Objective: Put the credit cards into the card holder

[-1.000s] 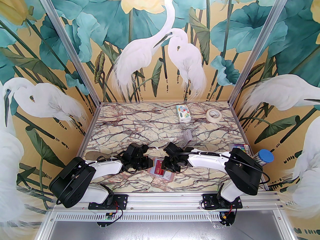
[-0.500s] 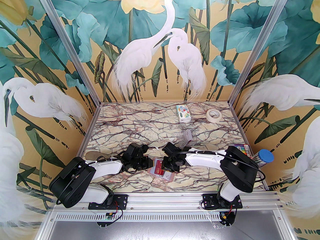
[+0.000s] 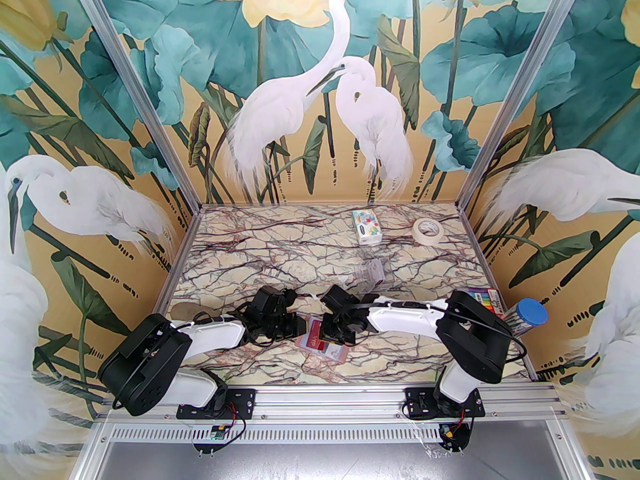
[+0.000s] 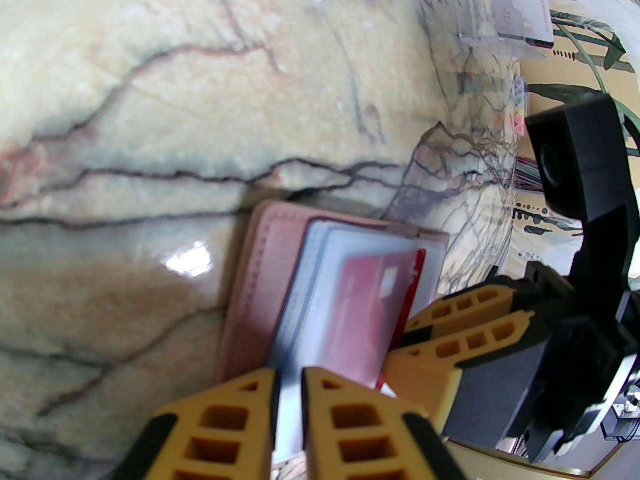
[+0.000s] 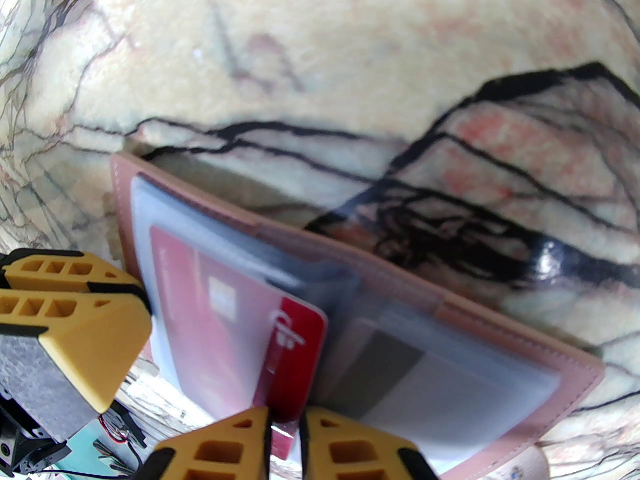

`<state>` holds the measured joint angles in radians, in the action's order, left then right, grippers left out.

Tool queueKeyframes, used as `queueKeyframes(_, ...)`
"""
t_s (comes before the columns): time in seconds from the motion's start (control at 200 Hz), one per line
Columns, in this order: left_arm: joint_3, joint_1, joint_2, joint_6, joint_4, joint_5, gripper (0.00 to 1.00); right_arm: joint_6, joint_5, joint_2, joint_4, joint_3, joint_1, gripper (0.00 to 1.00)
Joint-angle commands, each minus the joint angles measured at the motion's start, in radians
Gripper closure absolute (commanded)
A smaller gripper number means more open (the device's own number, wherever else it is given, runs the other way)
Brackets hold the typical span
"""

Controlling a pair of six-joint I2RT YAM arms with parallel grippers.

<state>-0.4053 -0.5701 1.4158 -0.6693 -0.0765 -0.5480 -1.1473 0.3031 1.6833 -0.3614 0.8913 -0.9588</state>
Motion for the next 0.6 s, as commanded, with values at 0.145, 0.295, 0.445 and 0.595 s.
queueKeyframes(0.145, 0.019, -0.012, 0.027, -0.003, 0.043, 0.027, 0.84, 0.003, 0.041, 0.032, 0.051, 0.030, -0.015, 0.84)
queueKeyframes(0.295, 0.017, -0.012, 0.028, -0.001, 0.043, 0.028, 0.84, 0.006, 0.035, 0.041, 0.049, 0.036, -0.016, 0.84)
queueKeyframes(0.445, 0.016, -0.011, 0.029, -0.003, 0.041, 0.026, 0.84, 0.012, 0.016, 0.042, 0.042, 0.049, -0.016, 0.83)
queueKeyframes(0.595, 0.018, -0.013, 0.028, -0.004, 0.041, 0.028, 0.84, 0.017, 0.018, 0.042, 0.057, 0.050, -0.017, 0.83)
